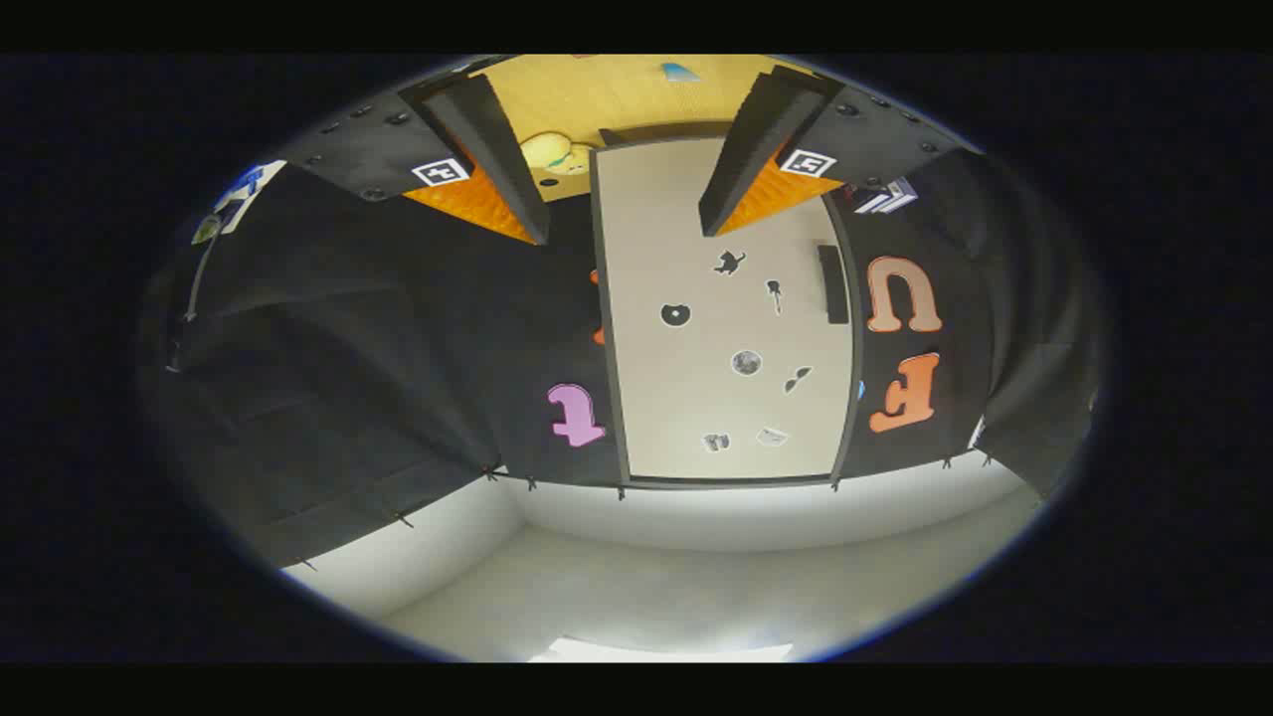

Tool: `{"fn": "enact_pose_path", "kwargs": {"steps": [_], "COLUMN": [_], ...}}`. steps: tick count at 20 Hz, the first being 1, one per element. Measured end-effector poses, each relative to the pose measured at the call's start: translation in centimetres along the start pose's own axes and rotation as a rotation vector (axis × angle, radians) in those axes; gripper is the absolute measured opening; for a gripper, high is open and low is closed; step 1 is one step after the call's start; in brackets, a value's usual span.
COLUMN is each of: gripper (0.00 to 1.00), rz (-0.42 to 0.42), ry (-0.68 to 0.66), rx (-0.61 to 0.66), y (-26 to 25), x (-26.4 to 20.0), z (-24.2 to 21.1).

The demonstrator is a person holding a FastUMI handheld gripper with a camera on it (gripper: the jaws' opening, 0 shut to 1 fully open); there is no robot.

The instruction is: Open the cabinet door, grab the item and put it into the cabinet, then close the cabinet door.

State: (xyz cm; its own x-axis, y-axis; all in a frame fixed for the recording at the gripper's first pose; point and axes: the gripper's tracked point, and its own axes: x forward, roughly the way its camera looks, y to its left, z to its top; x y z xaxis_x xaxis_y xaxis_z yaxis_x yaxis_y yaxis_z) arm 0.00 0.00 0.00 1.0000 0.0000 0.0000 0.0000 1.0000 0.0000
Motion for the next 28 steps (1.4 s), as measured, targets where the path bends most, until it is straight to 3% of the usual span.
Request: {"fn": "enact_pose_path", "kwargs": {"steps": [5, 15, 19, 28], "gripper": [0.98, 0.98, 0.98, 0.98], "rz": [0.04, 0.001, 0.03, 0.206], "ry": [0.005, -0.017, 0.02, 0.097], "rx": [0.021, 0.006, 0.007, -0.022], "y": [-1.1, 0.4, 4.7, 21.1], "x": [-0.7, -2.5, 0.5, 12.7], "z": [0.3, 0.7, -0.4, -2.9]}}
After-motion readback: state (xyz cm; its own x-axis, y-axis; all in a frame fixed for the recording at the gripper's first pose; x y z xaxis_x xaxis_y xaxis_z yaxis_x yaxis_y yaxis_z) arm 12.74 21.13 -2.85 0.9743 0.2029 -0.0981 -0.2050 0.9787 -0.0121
